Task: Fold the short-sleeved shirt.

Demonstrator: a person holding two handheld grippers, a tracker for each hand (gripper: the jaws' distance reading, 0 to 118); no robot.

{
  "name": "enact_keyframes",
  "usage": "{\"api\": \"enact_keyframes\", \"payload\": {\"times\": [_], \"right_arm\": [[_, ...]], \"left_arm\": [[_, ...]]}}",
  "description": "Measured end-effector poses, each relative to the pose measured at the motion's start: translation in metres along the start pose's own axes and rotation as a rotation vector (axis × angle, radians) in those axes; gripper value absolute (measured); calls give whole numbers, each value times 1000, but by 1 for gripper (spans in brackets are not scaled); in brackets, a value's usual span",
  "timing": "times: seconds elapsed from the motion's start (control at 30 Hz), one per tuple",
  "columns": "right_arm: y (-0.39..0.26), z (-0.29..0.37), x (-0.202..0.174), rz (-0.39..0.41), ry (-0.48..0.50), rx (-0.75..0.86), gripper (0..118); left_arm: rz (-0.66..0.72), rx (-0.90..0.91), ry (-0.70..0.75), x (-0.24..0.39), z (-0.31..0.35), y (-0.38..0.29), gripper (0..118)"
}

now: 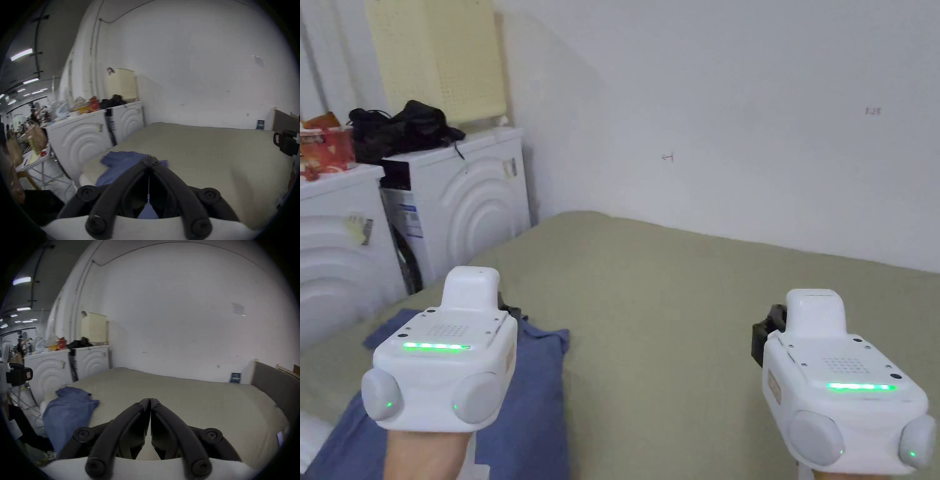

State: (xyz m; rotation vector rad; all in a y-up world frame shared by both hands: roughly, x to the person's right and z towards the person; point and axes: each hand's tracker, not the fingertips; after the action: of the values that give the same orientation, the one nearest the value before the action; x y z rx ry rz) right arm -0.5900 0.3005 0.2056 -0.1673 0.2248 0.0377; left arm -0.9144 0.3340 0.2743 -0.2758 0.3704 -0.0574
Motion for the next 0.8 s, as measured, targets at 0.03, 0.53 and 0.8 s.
{"api": "enact_keyframes", "payload": {"times": [0.03, 0.53, 0.8], "right_arm": [[0, -5, -16, -3, 33, -3, 7], [-9, -39, -129, 7, 282, -48, 7], [-19, -57, -128, 25, 276, -83, 7]], "left_arm": [[6, -9, 29, -16, 2, -2, 0], [58, -92, 235, -116, 10, -29, 0], [81, -195, 140, -103, -46, -41, 0]]}}
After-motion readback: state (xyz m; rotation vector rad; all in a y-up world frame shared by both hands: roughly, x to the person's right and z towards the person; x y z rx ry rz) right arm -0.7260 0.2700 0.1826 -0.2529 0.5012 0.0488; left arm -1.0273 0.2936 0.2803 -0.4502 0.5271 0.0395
